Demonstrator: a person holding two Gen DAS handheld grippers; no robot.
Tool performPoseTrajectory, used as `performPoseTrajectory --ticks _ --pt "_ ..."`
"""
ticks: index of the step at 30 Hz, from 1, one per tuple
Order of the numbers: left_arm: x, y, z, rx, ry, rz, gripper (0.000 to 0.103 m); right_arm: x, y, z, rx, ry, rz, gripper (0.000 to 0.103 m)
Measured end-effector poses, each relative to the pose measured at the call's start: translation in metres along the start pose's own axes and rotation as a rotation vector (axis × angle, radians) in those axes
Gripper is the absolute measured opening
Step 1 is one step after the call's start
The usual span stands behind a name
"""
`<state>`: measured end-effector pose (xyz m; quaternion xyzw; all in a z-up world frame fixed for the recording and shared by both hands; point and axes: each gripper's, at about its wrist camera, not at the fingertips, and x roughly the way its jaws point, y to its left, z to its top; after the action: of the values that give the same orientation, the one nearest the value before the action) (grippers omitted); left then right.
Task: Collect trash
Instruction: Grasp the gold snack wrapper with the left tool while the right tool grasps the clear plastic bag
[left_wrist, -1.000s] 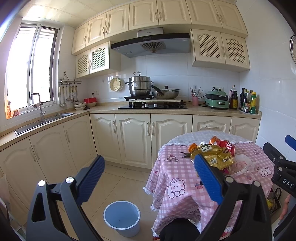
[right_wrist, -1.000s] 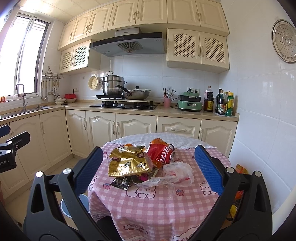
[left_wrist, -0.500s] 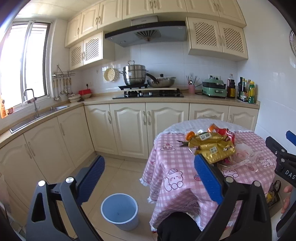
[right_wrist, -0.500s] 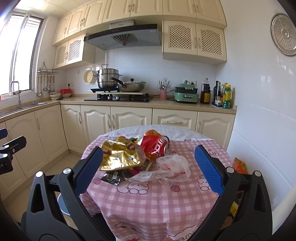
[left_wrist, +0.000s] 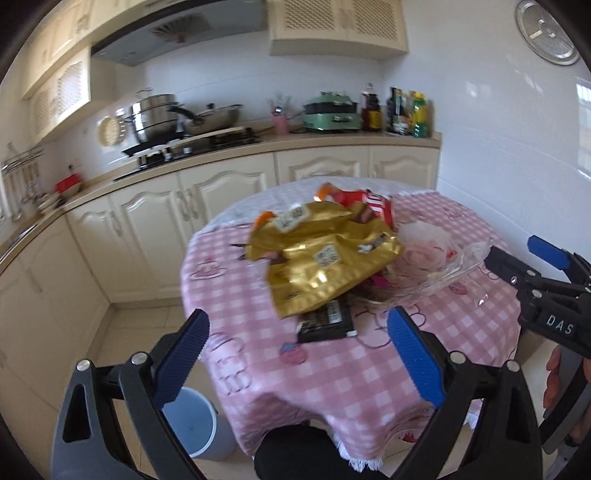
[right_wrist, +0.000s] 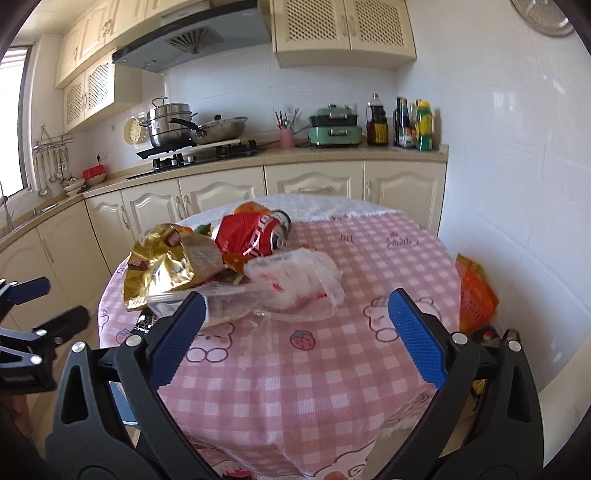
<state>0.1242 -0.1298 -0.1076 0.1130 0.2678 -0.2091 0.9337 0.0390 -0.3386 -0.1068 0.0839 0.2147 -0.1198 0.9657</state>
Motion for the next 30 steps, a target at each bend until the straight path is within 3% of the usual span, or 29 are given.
performPoseTrajectory --ticks 1,5,8,11,19,25,27,30 --pt "0.008 -0.004 0.003 0.015 0.008 -0.005 0.094 0.004 -0.003 -0.001 0.020 0.009 0.013 0.097" --pt "0.037 -0.009 0.012 0.059 0.039 -0.007 0.076 0.010 -0.016 0.000 0.090 0.005 0.034 0.097" --pt "0.049 -0.008 0.017 0.081 0.050 -0.004 0.075 0.005 -0.031 0.004 0.150 -0.052 0.025 0.097" --pt "0.060 -0.011 0.022 0.102 0.065 -0.052 0.075 0.005 -0.042 0.010 0.188 -0.091 -0.015 0.097" --pt "0.085 -0.037 0.024 0.238 0.080 -0.019 0.075 0.037 -0.047 0.018 0.199 -0.044 -0.003 0.097" --pt "0.098 -0.025 0.031 0.168 0.123 -0.087 0.039 0.054 -0.052 0.018 0.235 0.002 0.018 0.097" --pt "0.096 -0.022 0.033 0.155 0.111 -0.100 0.019 0.061 -0.054 0.021 0.238 0.029 0.031 0.097" --pt "0.090 -0.011 0.038 0.097 0.086 -0.129 0.009 0.075 -0.055 0.024 0.246 0.093 0.063 0.097"
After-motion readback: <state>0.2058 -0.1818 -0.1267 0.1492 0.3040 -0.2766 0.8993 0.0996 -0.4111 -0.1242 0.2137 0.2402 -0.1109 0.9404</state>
